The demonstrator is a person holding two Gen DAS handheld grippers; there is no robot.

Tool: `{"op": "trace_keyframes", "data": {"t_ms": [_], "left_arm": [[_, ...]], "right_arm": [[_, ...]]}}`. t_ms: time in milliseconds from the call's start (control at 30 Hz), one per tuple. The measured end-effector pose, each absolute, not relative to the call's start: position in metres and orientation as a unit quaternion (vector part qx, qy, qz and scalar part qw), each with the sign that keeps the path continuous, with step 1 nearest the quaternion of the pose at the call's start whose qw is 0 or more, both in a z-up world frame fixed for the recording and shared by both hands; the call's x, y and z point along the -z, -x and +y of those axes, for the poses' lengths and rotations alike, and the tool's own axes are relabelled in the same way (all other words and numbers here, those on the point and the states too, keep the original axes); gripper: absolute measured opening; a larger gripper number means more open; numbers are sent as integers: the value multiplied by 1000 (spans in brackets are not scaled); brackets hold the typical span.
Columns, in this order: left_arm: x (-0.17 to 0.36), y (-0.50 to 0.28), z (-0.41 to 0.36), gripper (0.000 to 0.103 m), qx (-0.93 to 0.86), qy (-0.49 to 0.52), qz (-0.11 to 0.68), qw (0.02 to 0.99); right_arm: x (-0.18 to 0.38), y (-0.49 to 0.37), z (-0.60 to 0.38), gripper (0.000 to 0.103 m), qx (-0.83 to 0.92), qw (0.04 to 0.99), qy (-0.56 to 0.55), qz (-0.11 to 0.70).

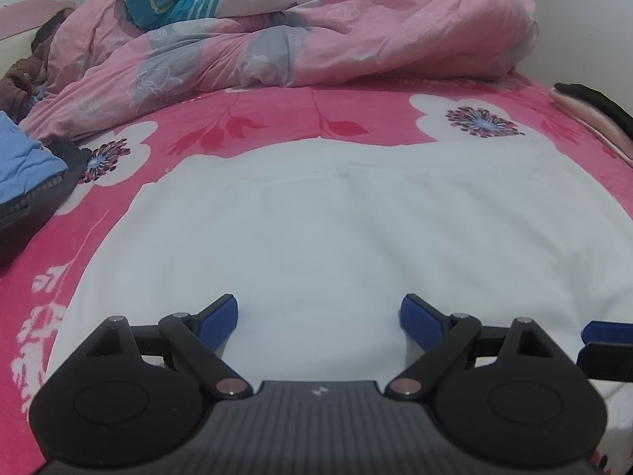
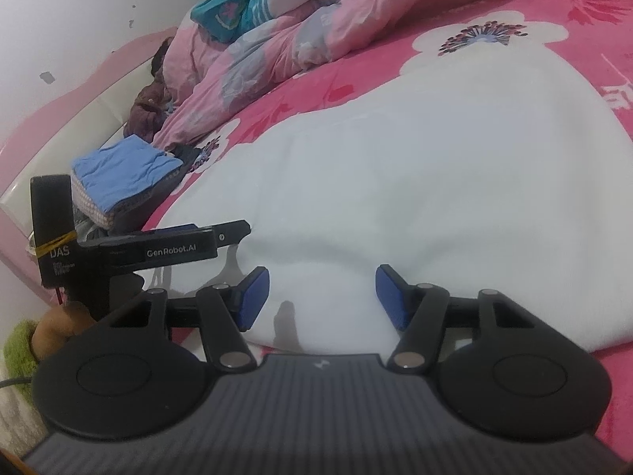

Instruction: Fold clothes

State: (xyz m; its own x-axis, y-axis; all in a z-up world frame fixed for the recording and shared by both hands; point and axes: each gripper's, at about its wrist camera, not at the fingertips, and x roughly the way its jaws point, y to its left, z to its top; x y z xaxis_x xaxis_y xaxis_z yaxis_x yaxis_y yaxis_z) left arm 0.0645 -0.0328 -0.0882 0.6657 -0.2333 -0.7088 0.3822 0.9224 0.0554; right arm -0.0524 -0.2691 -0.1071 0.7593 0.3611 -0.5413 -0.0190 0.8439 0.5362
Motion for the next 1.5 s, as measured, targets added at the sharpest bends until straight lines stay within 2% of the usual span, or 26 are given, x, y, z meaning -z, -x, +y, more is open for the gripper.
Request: {"op": "trace_keyframes", "data": {"t_ms": [267,367,467,533,600,733,1000,1267,1500], "left_arm": [[89,-68,-31,91,181,-102,375,903],[89,-70,-31,91,185,-103,376,902],[88,-69,-32,91,183,-105,376,902],[88,-69,-32,91,183,-103,376,902],[88,-69,-32,91,183,-103,377,902],[89,-69,-31,91,187,-103,375,902],[84,-66,-27,91,191,-105,359,907],[62,-59,-31,91,200,-116,321,918],[70,-74,-50,90,221,-113,324,913]], "right_arm": [[76,49,-262,48,-69,929,-184,313],[65,38,-265,34,-58,941,-163,289],[61,23,-267,16,-51,948,-145,277],[64,13,-270,9,-49,948,-142,279],[69,8,-274,6,-41,947,-140,285],[86,5,-277,3,-21,945,-120,302],[97,8,-261,2,-8,949,-76,305],[90,13,-262,3,-9,948,-86,306],[78,28,-284,3,26,949,-108,295]]}}
